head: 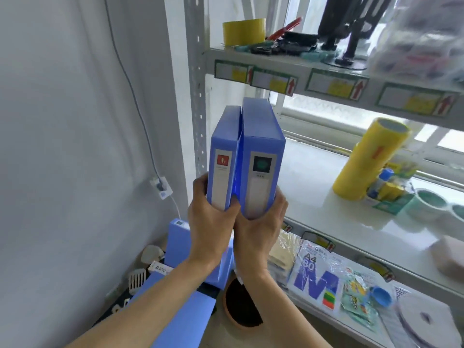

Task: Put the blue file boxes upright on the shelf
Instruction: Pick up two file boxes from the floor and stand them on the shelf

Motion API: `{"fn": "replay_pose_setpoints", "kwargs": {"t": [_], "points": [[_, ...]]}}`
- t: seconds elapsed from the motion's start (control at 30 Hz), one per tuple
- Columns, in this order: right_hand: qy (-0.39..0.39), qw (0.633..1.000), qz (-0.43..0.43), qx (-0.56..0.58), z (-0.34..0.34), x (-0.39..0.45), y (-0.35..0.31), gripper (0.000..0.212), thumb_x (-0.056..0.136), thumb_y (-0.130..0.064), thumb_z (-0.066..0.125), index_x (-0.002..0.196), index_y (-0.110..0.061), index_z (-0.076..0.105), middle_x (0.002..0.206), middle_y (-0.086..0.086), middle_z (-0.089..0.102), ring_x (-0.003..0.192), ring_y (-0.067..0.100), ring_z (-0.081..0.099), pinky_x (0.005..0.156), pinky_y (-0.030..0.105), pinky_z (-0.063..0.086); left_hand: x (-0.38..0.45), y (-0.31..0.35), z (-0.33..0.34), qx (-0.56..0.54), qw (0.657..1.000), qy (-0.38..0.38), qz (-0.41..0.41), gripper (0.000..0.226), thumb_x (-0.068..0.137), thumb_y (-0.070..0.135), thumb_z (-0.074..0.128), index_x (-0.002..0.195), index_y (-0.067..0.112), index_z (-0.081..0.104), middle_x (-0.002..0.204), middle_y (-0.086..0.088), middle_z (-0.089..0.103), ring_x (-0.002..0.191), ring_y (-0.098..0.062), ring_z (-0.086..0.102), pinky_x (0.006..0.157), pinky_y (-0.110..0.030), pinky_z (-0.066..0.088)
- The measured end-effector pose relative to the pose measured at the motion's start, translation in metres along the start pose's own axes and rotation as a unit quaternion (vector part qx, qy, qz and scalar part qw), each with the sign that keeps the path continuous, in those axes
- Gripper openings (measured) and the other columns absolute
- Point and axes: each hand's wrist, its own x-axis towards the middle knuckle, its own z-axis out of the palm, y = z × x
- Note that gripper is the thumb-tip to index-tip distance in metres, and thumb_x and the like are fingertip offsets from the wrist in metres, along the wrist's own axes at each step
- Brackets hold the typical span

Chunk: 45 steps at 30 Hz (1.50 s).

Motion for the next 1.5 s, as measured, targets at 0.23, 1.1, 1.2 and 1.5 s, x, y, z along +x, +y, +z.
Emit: {"fn": "replay_pose_setpoints", "kwargs": {"t": [0.23, 1.1, 1.2, 1.5], "points": [[0.083, 0.996, -0.008, -0.008, 0.018, 0.077, 0.022, 0.068, 0.074, -0.035, 0.081, 0.13, -0.041, 0.043, 0.12, -0.017, 0.052, 0.096, -0.002, 0.054, 0.084, 0.041, 0.058, 0.061, -0.013, 0.062, -0.011, 0.999, -0.029, 0.024, 0.047, 0.079, 0.015, 0.071, 0.125, 0.011, 0.059, 0.112, -0.006, 0.07, 0.099, -0.022, 0.066, 0.073, -0.005, 0.049], [0.098, 0.995, -0.002, 0.026, 0.1, 0.226, 0.109, 0.069, 0.076, -0.026, 0.082, 0.132, -0.032, 0.041, 0.124, -0.006, 0.047, 0.115, 0.012, 0.053, 0.086, 0.035, 0.059, 0.202, -0.087, 0.19, -0.069, 0.992, -0.104, 0.023, 0.053, 0.082, 0.031, 0.072, 0.129, 0.015, 0.053, 0.118, -0.006, 0.067, 0.105, -0.025, 0.066, 0.084, -0.045, 0.059], [0.084, 0.996, -0.009, 0.01, 0.097, 0.226, 0.115, 0.072, 0.077, -0.027, 0.082, 0.136, -0.027, 0.041, 0.129, -0.005, 0.046, 0.118, 0.011, 0.051, 0.089, 0.033, 0.058, 0.202, -0.089, 0.19, -0.059, 0.992, -0.11, 0.032, 0.054, 0.085, 0.031, 0.068, 0.132, 0.012, 0.049, 0.122, -0.007, 0.064, 0.107, -0.025, 0.064, 0.085, -0.043, 0.059], [0.051, 0.998, -0.005, -0.032, 0.093, 0.217, 0.114, 0.078, 0.08, -0.028, 0.08, 0.144, -0.023, 0.036, 0.14, -0.001, 0.043, 0.124, 0.009, 0.046, 0.091, 0.024, 0.05, 0.203, -0.096, 0.182, -0.082, 0.99, -0.107, 0.032, 0.06, 0.084, 0.041, 0.063, 0.135, 0.014, 0.045, 0.125, -0.006, 0.061, 0.111, -0.023, 0.063, 0.088, -0.043, 0.058]]}}
